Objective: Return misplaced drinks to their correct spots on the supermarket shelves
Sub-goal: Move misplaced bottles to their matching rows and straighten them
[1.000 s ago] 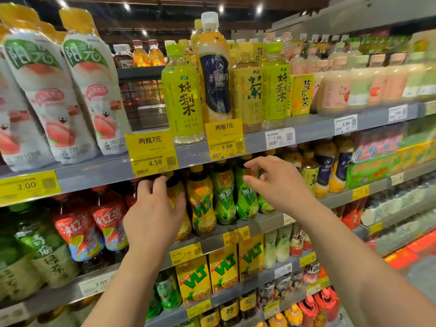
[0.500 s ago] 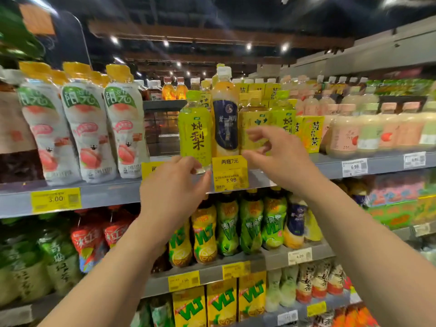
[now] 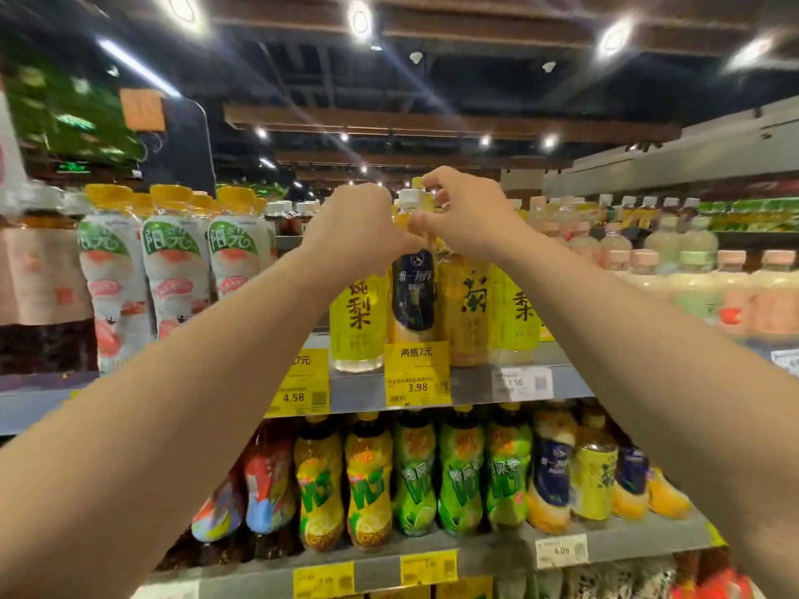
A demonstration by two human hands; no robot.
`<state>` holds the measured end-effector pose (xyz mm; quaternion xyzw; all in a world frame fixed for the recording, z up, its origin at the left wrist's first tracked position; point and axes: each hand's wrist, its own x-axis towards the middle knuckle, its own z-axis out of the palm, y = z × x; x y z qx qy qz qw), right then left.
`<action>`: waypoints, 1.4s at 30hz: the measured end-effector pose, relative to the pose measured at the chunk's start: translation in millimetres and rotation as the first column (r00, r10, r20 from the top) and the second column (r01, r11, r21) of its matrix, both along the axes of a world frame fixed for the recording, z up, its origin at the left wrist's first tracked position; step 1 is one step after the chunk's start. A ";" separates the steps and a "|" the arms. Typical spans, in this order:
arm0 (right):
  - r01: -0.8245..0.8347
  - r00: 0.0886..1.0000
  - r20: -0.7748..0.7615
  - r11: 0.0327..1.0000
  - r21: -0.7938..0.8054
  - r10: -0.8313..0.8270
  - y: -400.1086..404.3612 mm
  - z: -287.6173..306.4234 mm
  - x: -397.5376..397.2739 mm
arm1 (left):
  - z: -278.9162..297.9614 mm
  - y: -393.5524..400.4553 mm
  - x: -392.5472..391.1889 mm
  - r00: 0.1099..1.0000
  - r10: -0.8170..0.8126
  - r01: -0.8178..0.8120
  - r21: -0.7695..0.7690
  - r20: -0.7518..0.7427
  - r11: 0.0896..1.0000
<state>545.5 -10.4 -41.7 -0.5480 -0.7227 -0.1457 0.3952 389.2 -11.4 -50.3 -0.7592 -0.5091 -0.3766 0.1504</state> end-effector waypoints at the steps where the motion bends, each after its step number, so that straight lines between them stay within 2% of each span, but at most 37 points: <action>1: -0.010 1.000 0.003 0.999 -0.033 0.010 3.0 1.2 1.1 | 2.4 2.9 2.9 1.000 -0.010 0.010 -0.061 0.006 0.998; 4: -0.043 0.998 0.034 0.996 -0.082 0.046 7.4 3.2 4.5 | 4.0 12.2 7.2 0.999 -0.024 0.028 -0.153 0.027 0.988; 9: -0.067 0.997 0.037 0.992 -0.107 0.072 8.2 5.5 7.8 | -5.4 19.4 13.8 0.996 -0.008 0.002 -0.071 -0.092 0.997; 14: -0.092 0.995 0.030 0.987 -0.134 0.097 -1.0 3.6 8.3 | -25.8 24.5 18.1 0.993 -0.083 0.093 -0.112 0.085 0.989; 26: -0.157 0.983 -0.092 0.987 0.018 0.158 -29.3 -4.5 4.1 | -48.3 -3.7 10.9 0.932 -0.227 0.198 0.129 0.281 0.972; 36: -0.141 0.980 -0.105 0.964 0.226 0.168 -102.8 18.8 -6.7 | -30.4 -44.4 4.0 0.871 -0.361 0.231 0.372 0.334 0.899; 42: -0.048 0.988 -0.136 0.982 0.181 0.074 -153.3 -1.4 17.5 | -49.3 -72.1 27.3 0.771 -0.541 0.438 0.337 0.336 0.834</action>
